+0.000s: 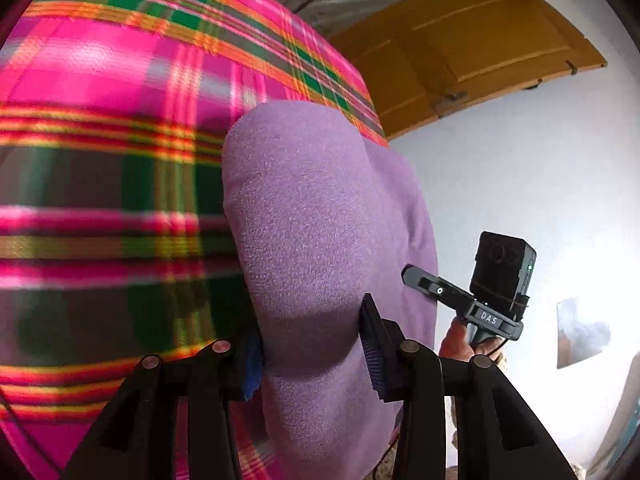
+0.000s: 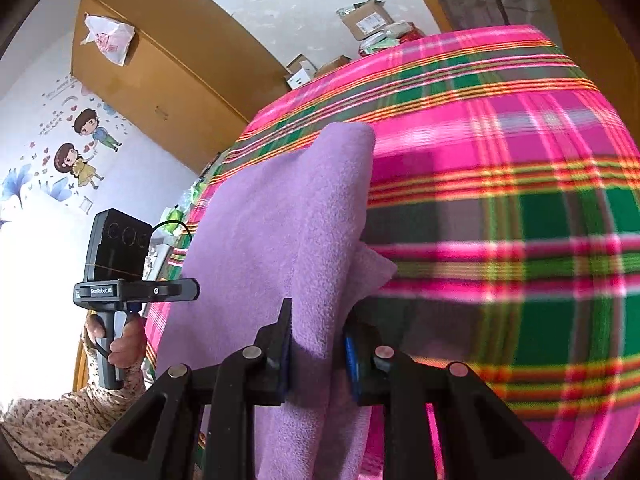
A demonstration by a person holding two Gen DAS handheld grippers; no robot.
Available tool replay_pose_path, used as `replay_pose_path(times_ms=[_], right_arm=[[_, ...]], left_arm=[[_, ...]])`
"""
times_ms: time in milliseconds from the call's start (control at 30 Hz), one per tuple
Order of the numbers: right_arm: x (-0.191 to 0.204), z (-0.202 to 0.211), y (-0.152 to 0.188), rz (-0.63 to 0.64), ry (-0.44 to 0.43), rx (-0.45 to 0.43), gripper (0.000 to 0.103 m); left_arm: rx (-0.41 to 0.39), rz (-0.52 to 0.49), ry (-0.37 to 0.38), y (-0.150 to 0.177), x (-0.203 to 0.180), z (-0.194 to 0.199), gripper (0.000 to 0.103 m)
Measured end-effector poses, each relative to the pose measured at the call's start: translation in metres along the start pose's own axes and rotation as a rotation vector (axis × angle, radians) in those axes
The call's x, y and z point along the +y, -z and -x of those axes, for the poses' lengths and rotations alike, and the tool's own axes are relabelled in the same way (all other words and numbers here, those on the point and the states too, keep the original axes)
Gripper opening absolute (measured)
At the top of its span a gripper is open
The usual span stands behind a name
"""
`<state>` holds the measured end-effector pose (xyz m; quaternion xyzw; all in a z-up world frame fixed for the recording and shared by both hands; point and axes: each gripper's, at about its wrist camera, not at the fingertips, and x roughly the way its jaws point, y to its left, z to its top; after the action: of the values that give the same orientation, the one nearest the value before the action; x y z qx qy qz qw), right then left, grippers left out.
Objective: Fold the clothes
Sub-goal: 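Hold the folded edge with both tools and lift it, folding the garment over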
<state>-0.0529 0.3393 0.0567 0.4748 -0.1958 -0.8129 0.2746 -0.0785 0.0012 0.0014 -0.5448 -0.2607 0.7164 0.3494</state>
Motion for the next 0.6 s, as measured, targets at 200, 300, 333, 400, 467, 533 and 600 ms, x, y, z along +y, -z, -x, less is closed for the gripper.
replay_pose_path(times_ms=[200, 300, 333, 400, 467, 533, 600], right_arm=[[0.016, -0.031, -0.027, 0.019, -0.025, 0.019, 0.021], [0.024, -0.048, -0.041, 0.026, -0.035, 0.027, 0.021], [0.025, -0.053, -0.045, 0.028, -0.038, 0.030, 0.021], [0.027, -0.060, -0.052, 0.029, -0.043, 0.036, 0.021], [0.031, -0.071, -0.059, 0.030, -0.050, 0.041, 0.021], [0.033, -0.079, -0.065, 0.028, -0.056, 0.049, 0.021], [0.036, -0.090, -0.072, 0.025, -0.059, 0.056, 0.021]], left_arm=[[-0.049, 0.019, -0.038, -0.021, 0.015, 0.015, 0.043], [-0.068, 0.031, -0.052, -0.032, 0.024, 0.020, 0.043], [-0.074, 0.035, -0.057, -0.036, 0.027, 0.022, 0.043], [-0.084, 0.040, -0.066, -0.042, 0.032, 0.024, 0.043], [-0.094, 0.046, -0.076, -0.050, 0.039, 0.027, 0.043], [-0.103, 0.055, -0.084, -0.061, 0.047, 0.035, 0.043], [-0.111, 0.064, -0.091, -0.072, 0.055, 0.043, 0.043]])
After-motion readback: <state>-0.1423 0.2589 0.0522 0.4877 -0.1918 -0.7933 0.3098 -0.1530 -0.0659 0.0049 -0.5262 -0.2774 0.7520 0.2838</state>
